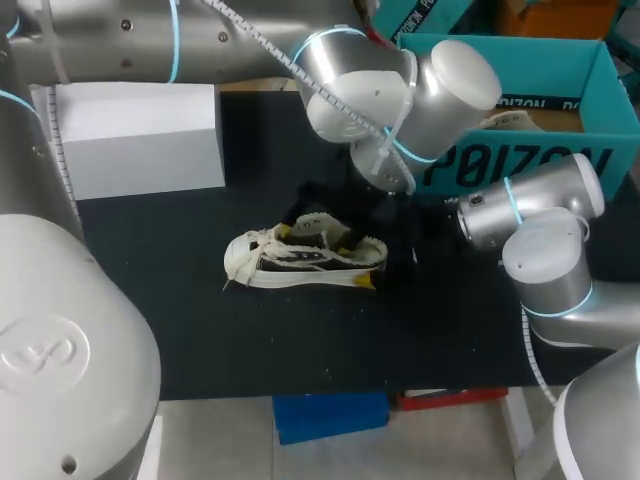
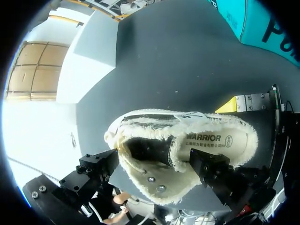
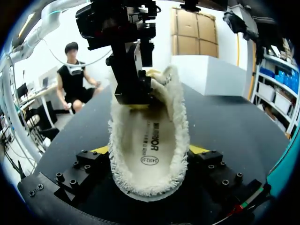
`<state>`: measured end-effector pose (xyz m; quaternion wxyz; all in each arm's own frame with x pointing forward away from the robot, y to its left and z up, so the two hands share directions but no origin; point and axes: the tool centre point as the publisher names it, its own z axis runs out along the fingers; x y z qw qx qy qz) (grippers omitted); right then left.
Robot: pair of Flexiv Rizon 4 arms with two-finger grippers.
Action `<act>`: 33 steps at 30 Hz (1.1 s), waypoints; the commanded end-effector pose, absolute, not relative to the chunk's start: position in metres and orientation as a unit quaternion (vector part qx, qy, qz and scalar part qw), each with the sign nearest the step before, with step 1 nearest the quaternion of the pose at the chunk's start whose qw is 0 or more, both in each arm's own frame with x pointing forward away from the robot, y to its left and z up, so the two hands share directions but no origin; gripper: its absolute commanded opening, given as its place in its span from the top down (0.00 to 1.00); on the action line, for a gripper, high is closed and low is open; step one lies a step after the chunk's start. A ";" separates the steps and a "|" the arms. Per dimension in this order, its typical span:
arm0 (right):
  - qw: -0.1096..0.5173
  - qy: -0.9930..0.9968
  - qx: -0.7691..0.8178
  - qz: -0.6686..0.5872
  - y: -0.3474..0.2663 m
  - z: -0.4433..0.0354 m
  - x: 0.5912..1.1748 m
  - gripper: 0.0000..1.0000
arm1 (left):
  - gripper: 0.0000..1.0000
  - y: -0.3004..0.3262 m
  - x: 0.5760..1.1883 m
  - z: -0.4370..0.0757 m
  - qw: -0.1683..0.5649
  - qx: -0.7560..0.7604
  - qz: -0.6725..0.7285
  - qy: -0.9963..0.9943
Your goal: Take the shoe out of the shoebox, open the shoe tongue, remove and reinsert the insole, then place the shoe into the shoebox
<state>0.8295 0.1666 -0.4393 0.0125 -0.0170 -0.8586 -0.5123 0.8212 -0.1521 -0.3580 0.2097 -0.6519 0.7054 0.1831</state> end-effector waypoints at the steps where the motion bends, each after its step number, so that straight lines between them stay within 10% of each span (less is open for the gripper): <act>1: 0.012 -0.859 -0.018 -0.511 0.169 -0.443 0.831 1.00 | 0.00 -0.151 0.818 -0.360 0.218 -0.650 0.190 0.703; 9: 0.012 -0.859 -0.018 -0.511 0.169 -0.443 0.831 1.00 | 0.22 -0.143 0.816 -0.365 0.229 -0.651 0.204 0.695; 15: 0.012 -0.859 -0.018 -0.511 0.169 -0.443 0.831 1.00 | 1.00 -0.141 0.817 -0.364 0.228 -0.650 0.200 0.697; 33: 0.012 -0.859 -0.018 -0.511 0.169 -0.443 0.831 1.00 | 1.00 -0.152 0.817 -0.346 0.235 -0.648 0.169 0.705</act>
